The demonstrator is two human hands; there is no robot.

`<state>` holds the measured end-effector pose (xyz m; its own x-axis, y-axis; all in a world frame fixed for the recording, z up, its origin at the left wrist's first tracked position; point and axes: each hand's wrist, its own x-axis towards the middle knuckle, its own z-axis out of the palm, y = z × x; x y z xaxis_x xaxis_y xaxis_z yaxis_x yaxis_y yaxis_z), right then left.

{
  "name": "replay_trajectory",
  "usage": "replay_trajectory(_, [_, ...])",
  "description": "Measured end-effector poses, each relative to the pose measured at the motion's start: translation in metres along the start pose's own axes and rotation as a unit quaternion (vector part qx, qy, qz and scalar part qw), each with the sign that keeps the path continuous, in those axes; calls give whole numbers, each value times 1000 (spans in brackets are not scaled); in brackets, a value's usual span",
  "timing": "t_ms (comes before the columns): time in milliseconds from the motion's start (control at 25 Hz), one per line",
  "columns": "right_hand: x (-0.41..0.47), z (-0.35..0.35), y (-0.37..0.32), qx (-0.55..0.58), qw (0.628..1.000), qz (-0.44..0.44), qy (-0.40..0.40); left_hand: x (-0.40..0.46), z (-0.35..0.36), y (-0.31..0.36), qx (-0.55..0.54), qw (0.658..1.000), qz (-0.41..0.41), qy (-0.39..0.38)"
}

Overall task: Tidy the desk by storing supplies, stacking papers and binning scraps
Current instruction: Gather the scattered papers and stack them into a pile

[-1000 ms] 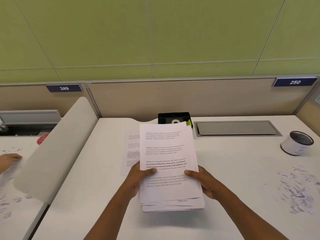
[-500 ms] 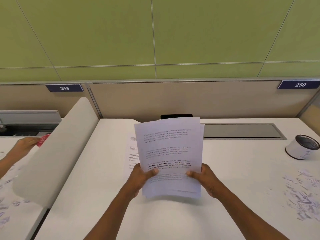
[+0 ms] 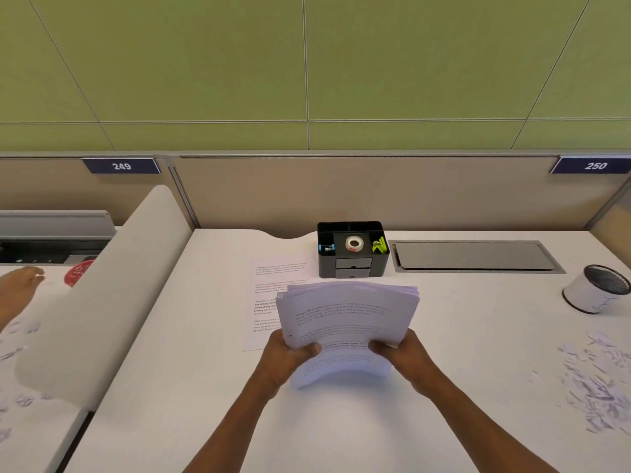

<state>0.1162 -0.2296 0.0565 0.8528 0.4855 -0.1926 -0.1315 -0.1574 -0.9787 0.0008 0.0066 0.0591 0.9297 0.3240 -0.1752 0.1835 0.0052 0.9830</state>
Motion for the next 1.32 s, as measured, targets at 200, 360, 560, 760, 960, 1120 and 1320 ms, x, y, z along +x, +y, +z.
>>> replay_trajectory(200, [2,-1,13,-51,998,2,25,3,8,-5,25,998,-27,42])
replay_trajectory(360, [10,4,15,-172,984,-25,45,13,10,-9,103,992,-33,71])
replay_trajectory(560, [23,10,17,-186,982,-13,5,35,-5,-19,109,992,-44,43])
replay_trajectory(760, [25,2,34,37,998,56,-20,61,-30,-35,262,959,-41,96])
replay_trajectory(960, [26,-5,51,84,994,69,-12,70,-63,-60,577,811,-91,21])
replay_trajectory(1120, [29,-6,54,85,994,73,-11,60,-71,-64,593,798,-20,100])
replay_trajectory(1320, [29,-3,53,84,993,84,-11,57,-72,-62,562,794,-112,203])
